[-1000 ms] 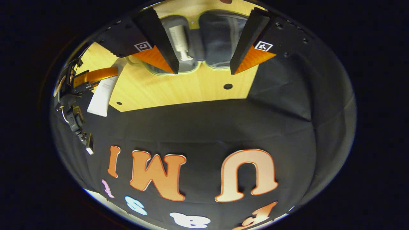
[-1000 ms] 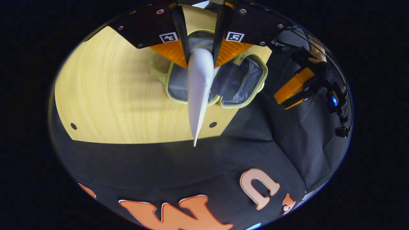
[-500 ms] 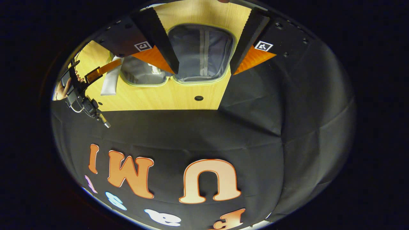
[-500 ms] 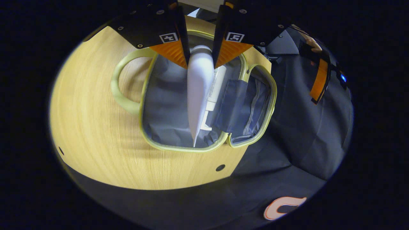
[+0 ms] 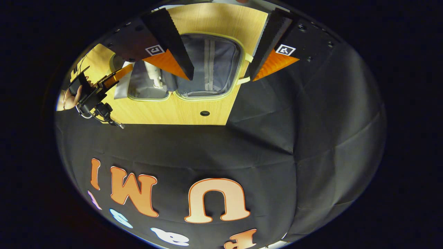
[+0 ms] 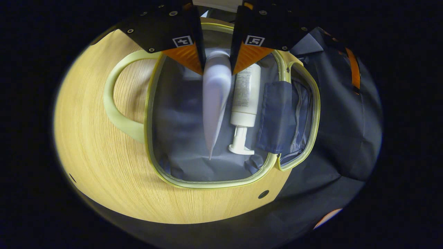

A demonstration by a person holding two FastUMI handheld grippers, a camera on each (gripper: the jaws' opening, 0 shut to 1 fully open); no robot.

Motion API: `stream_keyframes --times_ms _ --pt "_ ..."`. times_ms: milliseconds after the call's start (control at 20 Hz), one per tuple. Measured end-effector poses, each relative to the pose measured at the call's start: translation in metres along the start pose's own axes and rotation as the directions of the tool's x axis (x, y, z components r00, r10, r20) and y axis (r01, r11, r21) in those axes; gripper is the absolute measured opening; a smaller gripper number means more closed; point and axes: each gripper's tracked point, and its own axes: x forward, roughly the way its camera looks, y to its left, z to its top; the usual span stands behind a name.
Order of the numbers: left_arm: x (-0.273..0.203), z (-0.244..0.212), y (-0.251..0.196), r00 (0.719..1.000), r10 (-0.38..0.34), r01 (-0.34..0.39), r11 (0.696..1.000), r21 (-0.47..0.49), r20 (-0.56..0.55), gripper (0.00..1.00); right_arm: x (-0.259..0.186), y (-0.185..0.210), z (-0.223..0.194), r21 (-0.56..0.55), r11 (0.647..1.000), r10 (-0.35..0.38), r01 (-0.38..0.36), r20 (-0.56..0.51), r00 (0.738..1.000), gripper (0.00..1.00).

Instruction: First open the suitcase, pack the skin care products into it, and then close the suitcase.

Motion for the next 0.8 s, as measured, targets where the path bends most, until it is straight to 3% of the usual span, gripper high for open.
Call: stream_keyframes --times_ms 100,150,250,300,350,500,650,800 --pt "-0.001 -0.001 0.003 1.0 0.005 -0.005 1.0 -0.007 0.0 1.0 -0.005 0.005 0.002 0.011 1.0 0.011 -0.012 0.016 1.0 0.41" --pt "-0.002 -0.004 0.005 1.0 0.008 -0.008 1.0 -0.011 0.0 1.0 -0.007 0.011 0.005 0.015 0.999 0.031 -0.031 0.026 0.999 0.62" --pt "-0.003 -0.006 0.007 1.0 0.015 -0.015 1.0 -0.019 0.0 1.0 -0.017 0.02 0.012 0.009 0.998 0.054 -0.055 0.061 0.997 0.75" --pt "-0.003 -0.005 0.009 1.0 0.018 -0.018 1.0 -0.025 0.001 1.0 -0.02 0.024 0.013 -0.004 0.998 0.063 -0.063 0.082 0.995 0.89" --pt "-0.004 -0.006 0.012 1.0 0.022 -0.022 0.999 -0.031 0.004 1.0 -0.026 0.027 0.017 -0.021 0.998 0.067 -0.065 0.109 0.992 0.93" --pt "-0.002 -0.005 0.023 0.999 0.032 -0.031 0.998 -0.058 0.009 1.0 -0.047 0.041 0.025 -0.078 0.993 0.105 -0.091 0.2 0.974 0.96" --pt "0.009 -0.002 0.043 0.999 0.031 -0.028 0.995 -0.097 0.026 1.0 -0.077 0.062 0.028 -0.108 0.98 0.194 -0.17 0.274 0.942 0.95" --pt "0.034 -0.002 0.073 0.999 0.013 -0.006 0.98 -0.198 0.038 1.0 -0.099 0.068 0.032 -0.119 0.972 0.232 -0.203 0.334 0.914 0.95"
